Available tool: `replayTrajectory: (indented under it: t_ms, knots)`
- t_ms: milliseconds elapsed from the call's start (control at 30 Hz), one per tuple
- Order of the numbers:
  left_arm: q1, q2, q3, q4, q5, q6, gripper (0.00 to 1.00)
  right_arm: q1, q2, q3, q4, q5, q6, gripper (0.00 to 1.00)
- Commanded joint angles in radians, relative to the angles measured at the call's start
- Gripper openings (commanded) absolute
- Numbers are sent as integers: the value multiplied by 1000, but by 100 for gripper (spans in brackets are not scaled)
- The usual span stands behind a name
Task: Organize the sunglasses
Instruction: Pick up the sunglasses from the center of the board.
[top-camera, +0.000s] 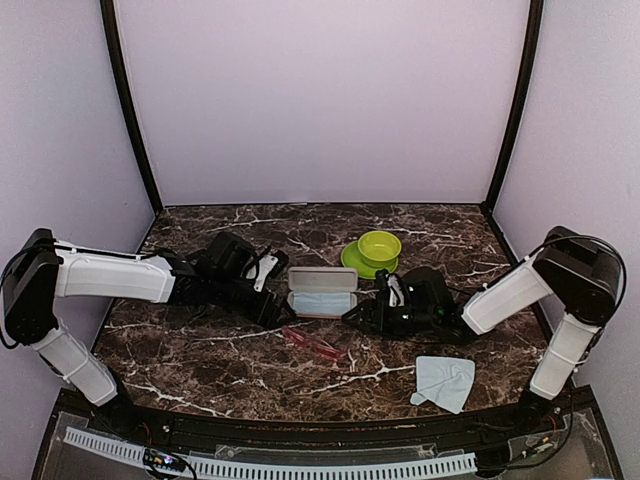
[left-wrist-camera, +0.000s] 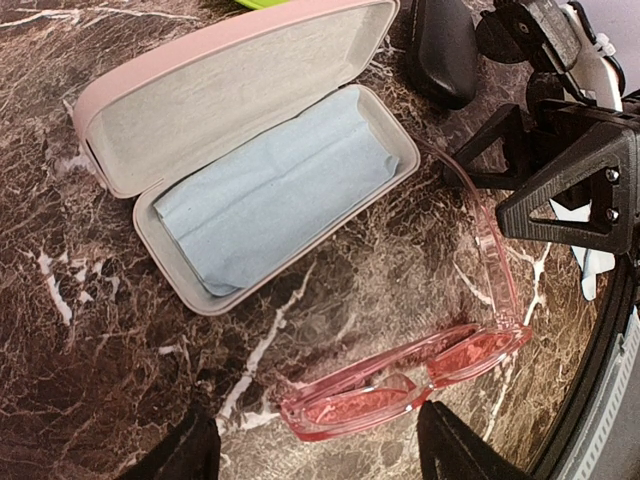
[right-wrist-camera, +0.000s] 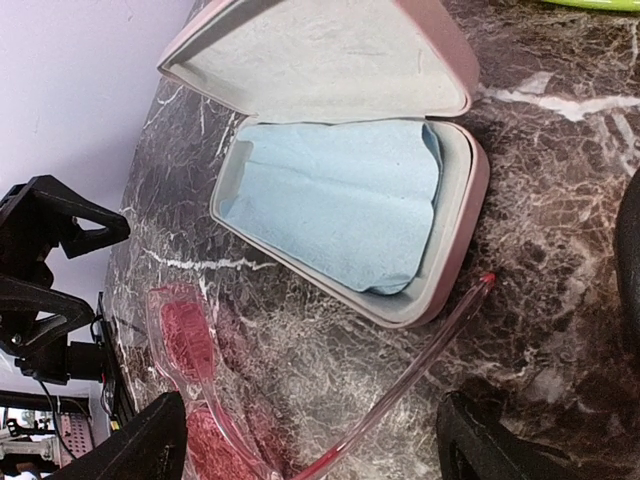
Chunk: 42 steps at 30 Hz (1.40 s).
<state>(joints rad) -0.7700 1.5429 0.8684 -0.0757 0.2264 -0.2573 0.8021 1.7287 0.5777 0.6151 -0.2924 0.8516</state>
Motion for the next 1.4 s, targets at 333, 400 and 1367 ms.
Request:
replayTrajectory:
  t_ms: [333, 400, 1367]
  knots:
    - [6, -9, -2, 2, 3, 15, 70, -4, 28, 4, 83, -86, 98, 42]
    - [6, -9, -4, 2, 2, 14, 70, -6, 20, 4, 84, -97, 105, 34]
    - [6, -7, -11, 8, 2, 12, 70, -3, -49, -9, 72, -89, 66, 23]
